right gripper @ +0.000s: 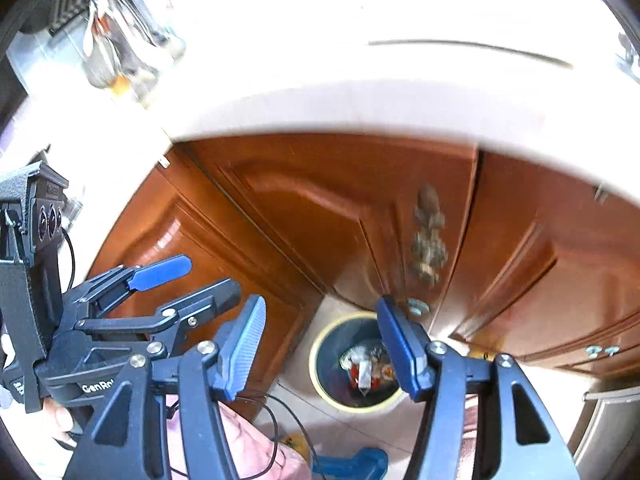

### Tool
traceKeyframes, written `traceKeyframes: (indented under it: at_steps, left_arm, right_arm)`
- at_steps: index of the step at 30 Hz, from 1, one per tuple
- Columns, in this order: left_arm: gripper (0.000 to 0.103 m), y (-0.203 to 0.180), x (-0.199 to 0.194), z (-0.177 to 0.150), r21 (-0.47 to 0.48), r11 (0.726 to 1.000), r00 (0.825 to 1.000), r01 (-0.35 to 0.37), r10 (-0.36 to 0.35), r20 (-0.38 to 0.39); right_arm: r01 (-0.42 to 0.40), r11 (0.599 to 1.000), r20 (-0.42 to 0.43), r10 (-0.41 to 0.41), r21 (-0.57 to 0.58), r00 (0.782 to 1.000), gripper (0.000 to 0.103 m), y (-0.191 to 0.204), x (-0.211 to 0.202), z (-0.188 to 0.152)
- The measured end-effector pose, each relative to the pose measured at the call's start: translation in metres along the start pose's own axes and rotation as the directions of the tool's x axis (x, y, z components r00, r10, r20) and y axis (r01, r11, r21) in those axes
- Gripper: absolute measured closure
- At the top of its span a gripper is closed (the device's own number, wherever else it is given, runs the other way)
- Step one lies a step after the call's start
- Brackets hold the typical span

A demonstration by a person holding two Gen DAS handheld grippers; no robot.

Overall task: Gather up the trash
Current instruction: 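Raise both tools back up to the counter trash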

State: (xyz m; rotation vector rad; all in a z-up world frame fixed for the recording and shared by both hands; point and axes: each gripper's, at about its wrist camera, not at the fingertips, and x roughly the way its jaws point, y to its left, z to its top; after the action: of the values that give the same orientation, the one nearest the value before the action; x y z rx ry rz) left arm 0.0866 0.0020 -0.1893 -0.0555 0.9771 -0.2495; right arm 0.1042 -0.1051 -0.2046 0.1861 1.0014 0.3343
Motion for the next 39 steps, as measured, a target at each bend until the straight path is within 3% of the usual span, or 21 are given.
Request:
traceKeyframes:
  at_steps: [6,10,17,21,25,28,32,39]
  left_arm:
    - [0.015,-0.012,-0.048,0.048,0.109,0.994,0.996,0.027,-0.036,0.087]
    - [0.014,-0.022,-0.069,0.088,0.207,0.978,0.992,-0.003,-0.023,0.124]
    - [0.014,-0.021,-0.087,0.173,0.298,0.954,0.984,-0.037,-0.017,0.175]
    - [0.014,-0.021,-0.07,0.229,0.341,0.939,0.988,-0.049,-0.005,0.153]
    - [0.014,-0.021,-0.032,0.276,0.42,0.906,0.995,-0.057,0.015,0.102]
    - [0.014,-0.019,-0.003,0.304,0.455,0.89,0.999,-0.027,0.002,0.054]
    - [0.014,-0.015,0.031,0.332,0.488,0.873,1.0,0.002,-0.009,0.013]
    - [0.014,-0.019,0.081,0.347,0.615,0.788,0.998,-0.019,0.051,-0.035]
  right_arm:
    - [-0.026,1.0,0.059,0.025,0.01,0.998,0.044,0.003,-0.045,0.043]
    - [-0.014,1.0,0.114,0.014,0.003,0.993,0.044,-0.001,-0.072,0.08]
    - [0.013,1.0,0.16,-0.012,-0.007,0.987,0.04,-0.013,-0.093,0.162]
    - [0.03,1.0,0.159,-0.029,-0.006,0.987,0.04,-0.022,-0.089,0.213]
    - [0.035,0.999,0.14,-0.038,0.025,0.989,0.04,-0.039,-0.072,0.26]
    - [0.037,0.998,0.122,-0.043,0.052,0.992,0.04,-0.055,-0.055,0.29]
    - [0.041,0.996,0.1,-0.049,0.079,0.994,0.04,-0.074,-0.031,0.315]
    - [0.031,0.995,0.058,-0.037,0.097,0.998,0.04,-0.097,0.009,0.335]
